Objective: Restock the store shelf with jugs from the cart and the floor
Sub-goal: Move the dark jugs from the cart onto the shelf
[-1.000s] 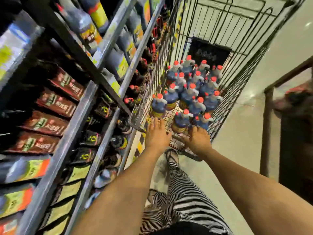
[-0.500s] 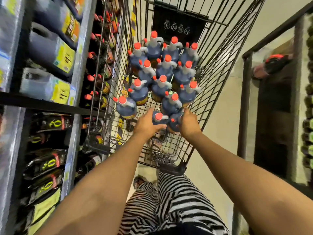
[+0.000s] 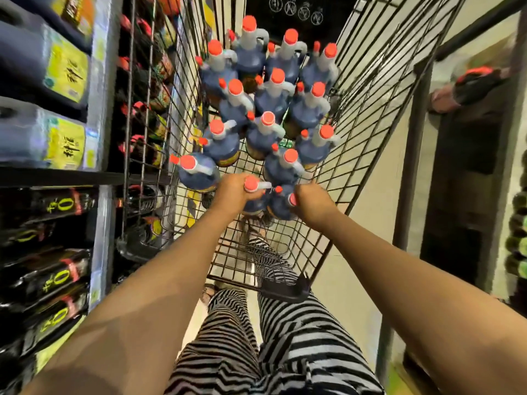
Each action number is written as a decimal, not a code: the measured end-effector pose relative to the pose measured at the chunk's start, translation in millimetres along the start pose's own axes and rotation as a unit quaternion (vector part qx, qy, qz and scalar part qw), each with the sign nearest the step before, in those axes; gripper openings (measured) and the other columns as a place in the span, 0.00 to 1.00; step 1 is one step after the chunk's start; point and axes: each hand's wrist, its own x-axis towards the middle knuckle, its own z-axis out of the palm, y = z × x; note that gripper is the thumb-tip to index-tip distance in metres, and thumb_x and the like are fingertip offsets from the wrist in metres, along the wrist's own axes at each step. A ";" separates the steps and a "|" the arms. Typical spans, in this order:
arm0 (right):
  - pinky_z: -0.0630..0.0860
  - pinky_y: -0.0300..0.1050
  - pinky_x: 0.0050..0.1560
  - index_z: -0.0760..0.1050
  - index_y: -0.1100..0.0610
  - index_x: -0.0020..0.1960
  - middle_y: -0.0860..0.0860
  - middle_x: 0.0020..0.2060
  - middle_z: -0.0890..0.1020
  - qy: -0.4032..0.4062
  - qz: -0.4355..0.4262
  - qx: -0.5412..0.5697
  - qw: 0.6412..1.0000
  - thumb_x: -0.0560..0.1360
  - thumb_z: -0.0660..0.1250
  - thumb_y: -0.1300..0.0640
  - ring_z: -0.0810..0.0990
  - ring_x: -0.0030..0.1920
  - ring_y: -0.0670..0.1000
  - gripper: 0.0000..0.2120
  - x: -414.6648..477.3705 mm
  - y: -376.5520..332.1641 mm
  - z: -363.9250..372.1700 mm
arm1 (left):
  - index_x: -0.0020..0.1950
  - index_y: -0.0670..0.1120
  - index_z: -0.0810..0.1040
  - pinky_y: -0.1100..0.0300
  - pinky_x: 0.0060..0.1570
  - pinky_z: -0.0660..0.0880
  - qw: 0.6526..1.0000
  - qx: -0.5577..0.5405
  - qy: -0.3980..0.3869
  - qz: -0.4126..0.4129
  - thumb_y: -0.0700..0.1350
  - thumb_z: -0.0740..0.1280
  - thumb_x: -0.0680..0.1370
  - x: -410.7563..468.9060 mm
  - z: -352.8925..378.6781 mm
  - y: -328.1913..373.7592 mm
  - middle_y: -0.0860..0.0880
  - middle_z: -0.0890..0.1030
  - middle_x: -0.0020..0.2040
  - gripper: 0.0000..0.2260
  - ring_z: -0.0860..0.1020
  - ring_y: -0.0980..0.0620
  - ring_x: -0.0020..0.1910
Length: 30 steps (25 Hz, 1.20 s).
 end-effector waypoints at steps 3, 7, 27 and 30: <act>0.68 0.43 0.43 0.78 0.64 0.52 0.61 0.50 0.82 0.032 -0.012 0.085 0.996 0.72 0.69 0.61 0.79 0.51 0.61 0.10 -4.7 -4.7 6.5 | 0.48 0.40 0.84 0.53 0.44 0.74 0.998 -0.035 0.052 -0.024 0.51 0.74 0.70 -8.7 -15.0 -7.9 0.39 0.84 0.45 0.15 0.81 0.42 0.47; 0.65 0.32 0.29 0.80 0.64 0.43 0.52 0.31 0.75 0.067 -0.044 0.237 0.968 0.69 0.72 0.60 0.72 0.36 0.50 0.07 -12.4 -8.5 4.9 | 0.45 0.39 0.82 0.50 0.43 0.74 0.996 -0.045 0.070 -0.034 0.61 0.70 0.65 -35.3 -36.1 -14.1 0.38 0.83 0.43 0.25 0.80 0.40 0.45; 0.60 0.40 0.28 0.70 0.57 0.25 0.49 0.19 0.67 0.174 -0.452 0.124 0.866 0.65 0.77 0.50 0.62 0.23 0.43 0.20 -212.8 -239.8 -125.9 | 0.29 0.39 0.74 0.60 0.26 0.61 0.876 -0.106 0.469 0.041 0.56 0.75 0.69 -408.4 -199.7 -26.0 0.42 0.71 0.25 0.22 0.62 0.58 0.27; 0.62 0.39 0.28 0.71 0.57 0.24 0.50 0.17 0.68 0.158 -0.518 0.134 0.830 0.64 0.76 0.47 0.63 0.22 0.40 0.21 -268.3 -290.4 -134.3 | 0.26 0.42 0.70 0.61 0.25 0.58 0.861 -0.072 0.503 0.030 0.60 0.73 0.67 -492.9 -219.2 -39.7 0.51 0.67 0.23 0.24 0.61 0.57 0.25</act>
